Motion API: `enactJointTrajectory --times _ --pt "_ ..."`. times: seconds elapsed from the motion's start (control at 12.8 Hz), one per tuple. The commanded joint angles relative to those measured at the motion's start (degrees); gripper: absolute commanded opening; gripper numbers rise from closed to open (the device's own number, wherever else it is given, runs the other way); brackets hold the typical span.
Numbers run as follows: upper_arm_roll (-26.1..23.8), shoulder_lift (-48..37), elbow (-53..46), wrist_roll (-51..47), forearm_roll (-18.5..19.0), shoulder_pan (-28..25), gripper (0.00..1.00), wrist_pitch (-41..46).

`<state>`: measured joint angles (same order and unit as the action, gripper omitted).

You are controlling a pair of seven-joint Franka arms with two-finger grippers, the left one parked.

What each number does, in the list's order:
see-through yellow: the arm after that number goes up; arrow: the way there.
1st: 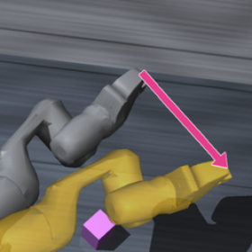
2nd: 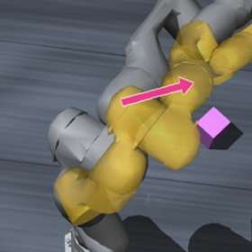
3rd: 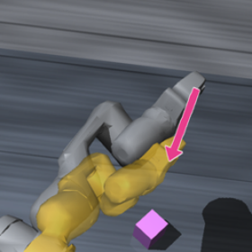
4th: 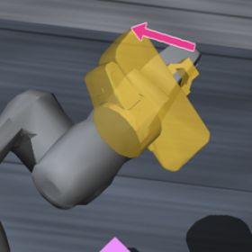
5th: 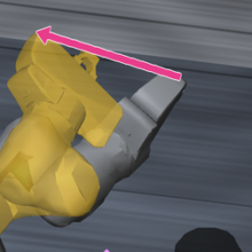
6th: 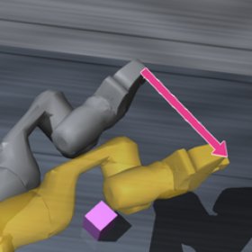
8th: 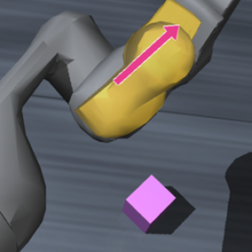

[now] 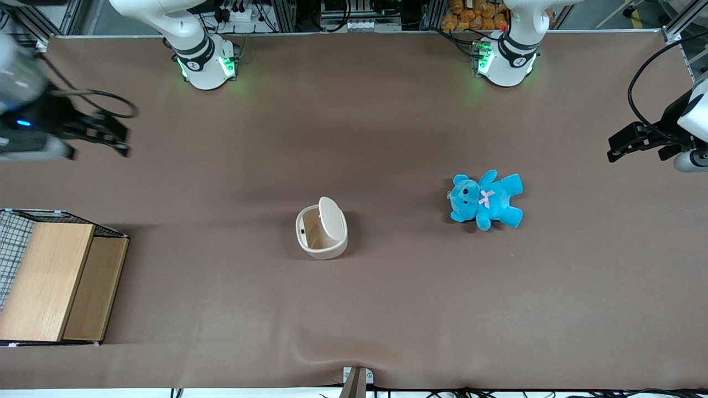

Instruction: Open trash can with right arm

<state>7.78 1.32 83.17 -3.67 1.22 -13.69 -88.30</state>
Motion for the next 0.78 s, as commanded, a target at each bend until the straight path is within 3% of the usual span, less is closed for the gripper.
enactJointTrajectory --times 0.0,0.7 --pt "0.9 -3.3 3.1 1.0 -0.3 2.3 1.0 1.4" --pt "2.7 -7.1 6.0 3.1 -1.0 3.0 1.0 2.1"
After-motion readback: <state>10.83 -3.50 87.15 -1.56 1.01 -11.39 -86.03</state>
